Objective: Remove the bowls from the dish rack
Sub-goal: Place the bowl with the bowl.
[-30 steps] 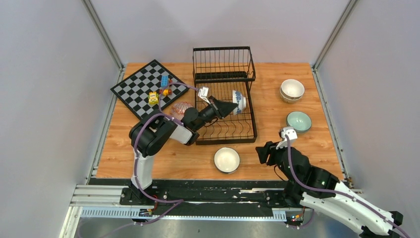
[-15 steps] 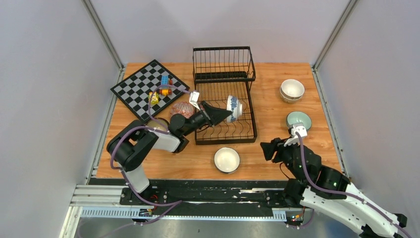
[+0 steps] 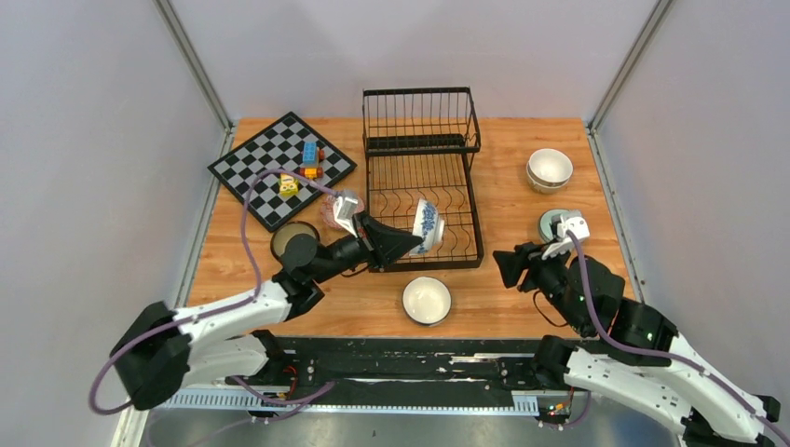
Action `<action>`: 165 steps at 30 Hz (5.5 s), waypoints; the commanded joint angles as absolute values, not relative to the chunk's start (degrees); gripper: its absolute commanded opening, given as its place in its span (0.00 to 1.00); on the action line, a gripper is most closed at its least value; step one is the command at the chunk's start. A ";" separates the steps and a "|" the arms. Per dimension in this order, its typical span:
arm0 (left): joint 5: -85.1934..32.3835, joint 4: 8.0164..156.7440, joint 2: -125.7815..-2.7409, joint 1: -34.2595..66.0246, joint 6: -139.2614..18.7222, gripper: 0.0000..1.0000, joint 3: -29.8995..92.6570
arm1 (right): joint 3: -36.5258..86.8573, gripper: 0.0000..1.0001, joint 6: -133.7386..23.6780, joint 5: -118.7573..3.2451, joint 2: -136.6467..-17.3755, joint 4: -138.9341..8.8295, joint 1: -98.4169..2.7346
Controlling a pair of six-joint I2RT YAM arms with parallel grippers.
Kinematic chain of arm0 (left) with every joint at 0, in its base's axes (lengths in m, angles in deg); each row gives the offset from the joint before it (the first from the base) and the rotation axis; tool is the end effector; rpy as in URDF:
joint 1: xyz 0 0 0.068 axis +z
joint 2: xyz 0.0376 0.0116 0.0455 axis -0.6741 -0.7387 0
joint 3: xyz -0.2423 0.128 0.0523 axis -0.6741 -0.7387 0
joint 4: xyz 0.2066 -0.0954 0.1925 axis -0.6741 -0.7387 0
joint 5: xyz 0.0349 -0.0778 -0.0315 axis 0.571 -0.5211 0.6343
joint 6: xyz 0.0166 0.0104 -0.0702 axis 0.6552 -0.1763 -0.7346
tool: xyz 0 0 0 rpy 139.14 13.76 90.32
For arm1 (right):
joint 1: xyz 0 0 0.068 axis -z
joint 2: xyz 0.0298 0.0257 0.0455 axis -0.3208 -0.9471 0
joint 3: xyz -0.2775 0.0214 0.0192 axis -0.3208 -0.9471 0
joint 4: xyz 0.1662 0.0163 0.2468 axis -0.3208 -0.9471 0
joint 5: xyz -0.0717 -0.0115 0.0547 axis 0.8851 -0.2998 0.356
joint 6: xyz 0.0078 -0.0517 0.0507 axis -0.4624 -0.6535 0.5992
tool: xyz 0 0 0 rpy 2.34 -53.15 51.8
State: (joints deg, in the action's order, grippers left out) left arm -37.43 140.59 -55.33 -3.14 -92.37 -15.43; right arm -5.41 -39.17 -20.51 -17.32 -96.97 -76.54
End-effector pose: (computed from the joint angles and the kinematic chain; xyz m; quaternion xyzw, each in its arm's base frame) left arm 0.1883 -0.2204 0.2632 0.1457 0.5688 -0.6333 0.5040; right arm 0.0941 0.0934 0.3616 -0.0633 0.7502 0.2582 0.6054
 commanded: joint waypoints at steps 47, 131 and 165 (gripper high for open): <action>-0.58 34.13 -38.91 -44.78 -6.08 0.00 15.72 | 41.08 0.67 -45.60 -64.31 -72.35 -118.64 -71.44; 29.08 40.88 -49.20 -31.70 -125.19 1.00 19.79 | 14.13 0.00 -29.80 -34.05 -57.30 -106.58 -67.01; 21.06 47.60 -63.63 -27.52 -116.02 0.39 22.20 | 14.81 0.00 -19.46 -37.81 -59.36 -107.97 -67.03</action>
State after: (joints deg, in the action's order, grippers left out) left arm 20.82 45.36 -63.70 -28.07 -116.54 23.04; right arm 13.63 -21.40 -37.10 -59.89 -108.66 -67.79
